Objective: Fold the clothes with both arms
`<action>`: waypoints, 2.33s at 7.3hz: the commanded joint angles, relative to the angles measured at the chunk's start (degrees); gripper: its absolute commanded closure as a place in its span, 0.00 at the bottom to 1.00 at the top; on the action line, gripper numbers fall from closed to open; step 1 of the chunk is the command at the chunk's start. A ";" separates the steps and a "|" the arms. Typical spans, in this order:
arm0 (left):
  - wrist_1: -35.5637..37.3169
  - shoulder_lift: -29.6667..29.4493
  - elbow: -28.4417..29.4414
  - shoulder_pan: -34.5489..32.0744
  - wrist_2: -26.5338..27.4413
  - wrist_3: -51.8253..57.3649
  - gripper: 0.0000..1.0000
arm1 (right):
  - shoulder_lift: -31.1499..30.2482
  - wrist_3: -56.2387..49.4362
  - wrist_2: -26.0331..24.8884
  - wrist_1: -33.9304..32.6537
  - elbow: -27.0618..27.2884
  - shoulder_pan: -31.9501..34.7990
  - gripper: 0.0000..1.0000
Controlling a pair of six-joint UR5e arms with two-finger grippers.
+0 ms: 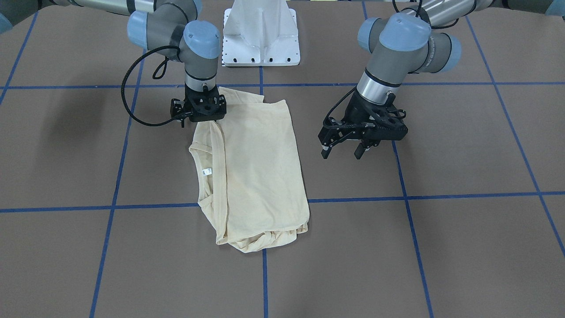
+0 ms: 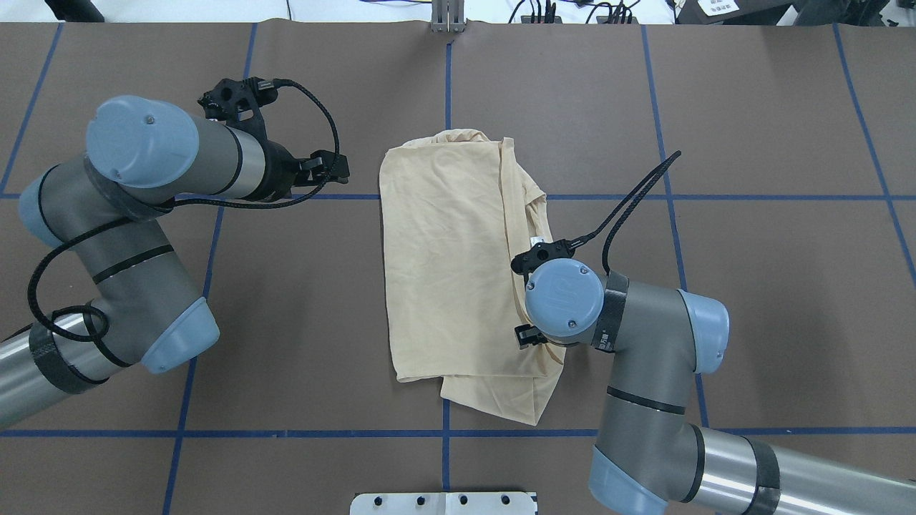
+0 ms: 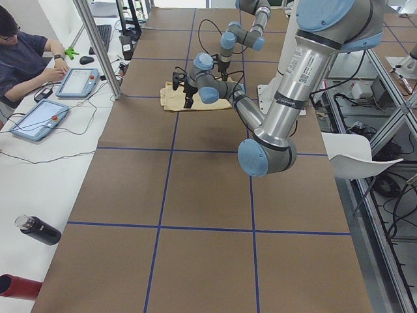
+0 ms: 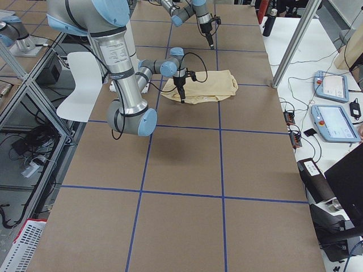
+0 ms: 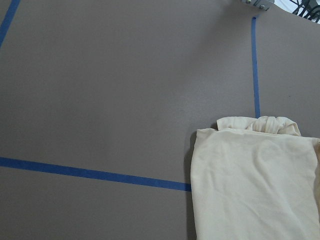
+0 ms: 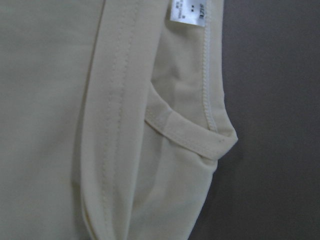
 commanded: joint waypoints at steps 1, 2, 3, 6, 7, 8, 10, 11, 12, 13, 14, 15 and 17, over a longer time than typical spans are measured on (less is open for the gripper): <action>-0.09 -0.72 0.77 0.20 0.09 0.00 0.00 | -1.38 -0.68 0.12 0.28 0.27 1.06 0.00; -0.09 -0.73 0.94 0.55 0.17 0.00 0.00 | -1.82 -2.25 0.12 0.28 0.97 1.67 0.00; -0.09 -0.73 0.94 0.72 0.18 -0.09 0.00 | -3.31 -2.44 0.20 0.37 1.76 1.85 0.00; -0.09 -0.73 1.03 0.73 0.18 0.17 0.00 | -2.55 -2.97 0.55 0.72 1.85 4.21 0.00; -0.09 -0.73 0.95 0.64 0.18 0.52 0.00 | -0.36 -5.49 2.64 0.72 1.94 7.62 0.00; -0.17 -0.64 1.03 0.64 0.18 0.61 0.00 | 2.62 -6.74 2.84 0.72 1.42 9.74 0.00; -0.26 -0.64 1.47 0.64 0.18 0.70 0.00 | 8.16 -7.01 2.40 4.99 -5.84 10.64 0.00; -0.26 -0.64 1.65 0.64 0.18 0.70 0.00 | 9.24 -7.19 2.31 11.99 -11.54 11.17 0.00; -0.26 -0.64 1.65 0.64 0.09 0.79 0.00 | 10.72 -7.19 1.96 15.97 -15.86 11.78 0.00; -0.26 -0.64 1.65 0.64 0.09 0.79 0.00 | 13.79 -6.93 1.61 16.53 -19.90 11.79 0.00; -0.35 -0.64 1.65 0.64 0.09 0.79 0.00 | 15.12 -7.10 0.91 16.54 -22.64 11.79 0.00; -0.35 -0.64 1.73 0.64 0.17 0.79 0.00 | 14.87 -7.54 0.91 16.54 -22.93 11.79 0.00; -0.35 -0.64 1.82 0.64 0.17 0.70 0.00 | 13.65 -9.89 1.34 16.71 -22.85 12.48 0.00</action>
